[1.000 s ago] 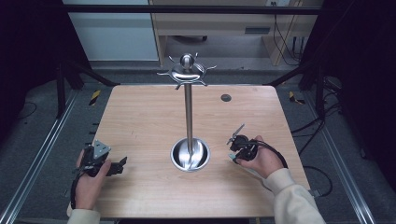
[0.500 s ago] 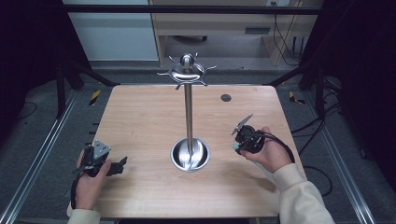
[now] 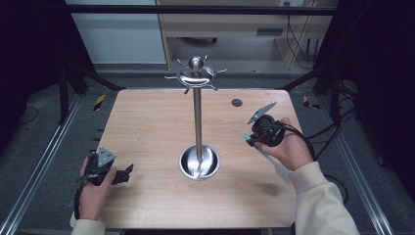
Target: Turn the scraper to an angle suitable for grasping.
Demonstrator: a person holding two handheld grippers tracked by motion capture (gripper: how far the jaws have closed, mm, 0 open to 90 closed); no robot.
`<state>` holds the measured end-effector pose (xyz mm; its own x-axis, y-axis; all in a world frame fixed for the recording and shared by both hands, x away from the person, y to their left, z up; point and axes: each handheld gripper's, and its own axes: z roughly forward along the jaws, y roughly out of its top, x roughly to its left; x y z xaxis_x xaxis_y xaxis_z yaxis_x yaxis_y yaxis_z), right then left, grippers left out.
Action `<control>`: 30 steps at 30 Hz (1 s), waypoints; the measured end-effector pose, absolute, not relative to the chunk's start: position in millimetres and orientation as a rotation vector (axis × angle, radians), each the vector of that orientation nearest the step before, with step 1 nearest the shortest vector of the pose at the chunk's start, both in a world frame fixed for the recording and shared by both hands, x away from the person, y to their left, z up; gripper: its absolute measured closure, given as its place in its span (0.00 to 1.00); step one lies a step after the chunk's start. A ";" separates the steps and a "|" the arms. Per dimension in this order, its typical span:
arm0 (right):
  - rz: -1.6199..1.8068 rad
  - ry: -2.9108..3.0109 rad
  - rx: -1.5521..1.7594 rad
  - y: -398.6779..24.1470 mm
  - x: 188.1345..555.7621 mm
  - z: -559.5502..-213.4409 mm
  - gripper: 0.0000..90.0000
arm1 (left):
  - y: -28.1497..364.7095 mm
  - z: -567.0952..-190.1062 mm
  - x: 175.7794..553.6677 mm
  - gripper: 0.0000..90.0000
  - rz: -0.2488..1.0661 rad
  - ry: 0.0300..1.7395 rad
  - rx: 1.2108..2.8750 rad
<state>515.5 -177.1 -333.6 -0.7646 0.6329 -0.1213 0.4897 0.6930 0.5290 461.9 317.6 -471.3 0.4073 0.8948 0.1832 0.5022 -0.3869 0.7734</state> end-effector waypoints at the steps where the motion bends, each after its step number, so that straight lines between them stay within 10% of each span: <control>1: 0.713 2.599 0.890 -177.3 515.0 -330.9 0.83 | 317.7 -471.0 461.7 0.04 0.804 1.183 2.032; 30: 1.094 2.362 0.894 -179.7 522.6 -290.1 0.83 | 327.6 -469.5 456.0 0.04 0.849 1.256 1.934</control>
